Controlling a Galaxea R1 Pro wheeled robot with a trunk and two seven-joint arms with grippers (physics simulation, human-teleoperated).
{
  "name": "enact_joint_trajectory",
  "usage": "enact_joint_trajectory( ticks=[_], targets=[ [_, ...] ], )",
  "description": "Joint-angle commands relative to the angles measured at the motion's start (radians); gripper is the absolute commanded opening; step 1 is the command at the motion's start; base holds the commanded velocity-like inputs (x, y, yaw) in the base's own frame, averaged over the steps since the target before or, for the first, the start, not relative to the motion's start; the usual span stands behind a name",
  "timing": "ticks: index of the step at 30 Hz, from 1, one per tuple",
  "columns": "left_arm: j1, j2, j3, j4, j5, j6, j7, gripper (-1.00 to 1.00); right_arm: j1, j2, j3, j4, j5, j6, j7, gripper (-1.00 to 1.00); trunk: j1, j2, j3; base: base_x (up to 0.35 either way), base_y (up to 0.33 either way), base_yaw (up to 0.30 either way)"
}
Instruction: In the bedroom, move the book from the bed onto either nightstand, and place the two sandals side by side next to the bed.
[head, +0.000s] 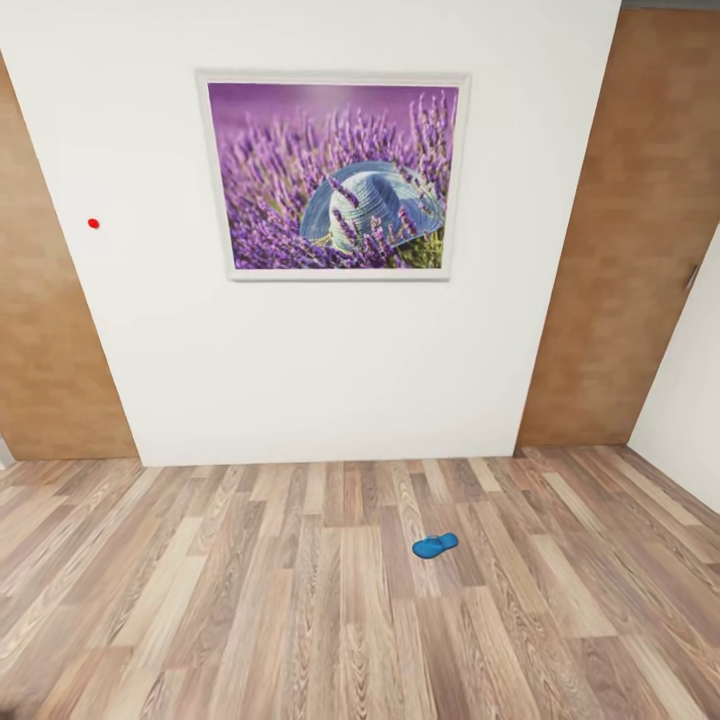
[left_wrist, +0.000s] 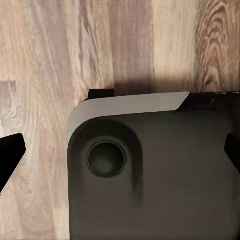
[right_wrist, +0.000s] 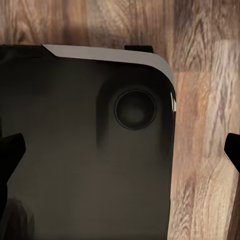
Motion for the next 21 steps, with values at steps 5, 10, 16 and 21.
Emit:
enact_joint_trajectory(
  ticks=[5, 10, 16, 21],
  targets=[
    [-0.001, 0.0, 0.0, 0.001, 0.0, -0.004, -0.001, 1.0, -0.001, 0.001, 0.001, 0.001, 0.0, -0.003, 0.0, 1.0, 0.001, 0.0, -0.001, 0.327, 0.01, 0.0],
    [-0.001, 0.0, 0.0, 0.001, 0.0, -0.004, -0.001, 1.0, -0.001, 0.002, 0.001, 0.002, 0.001, -0.003, 0.001, 1.0, 0.001, 0.0, -0.001, 0.329, 0.065, 0.0],
    [-0.001, 0.0, 0.0, 0.001, 0.0, -0.004, -0.001, 1.0, -0.001, 0.006, 0.001, 0.003, 0.001, -0.003, 0.002, 1.0, 0.001, 0.0, -0.001, 0.295, 0.167, -0.009],
    [-0.001, 0.001, 0.0, 0.001, 0.0, -0.004, -0.001, 1.0, -0.001, 0.007, 0.001, 0.004, 0.001, -0.003, 0.002, 1.0, 0.001, 0.0, -0.001, 0.265, 0.225, -0.143]
  ],
)
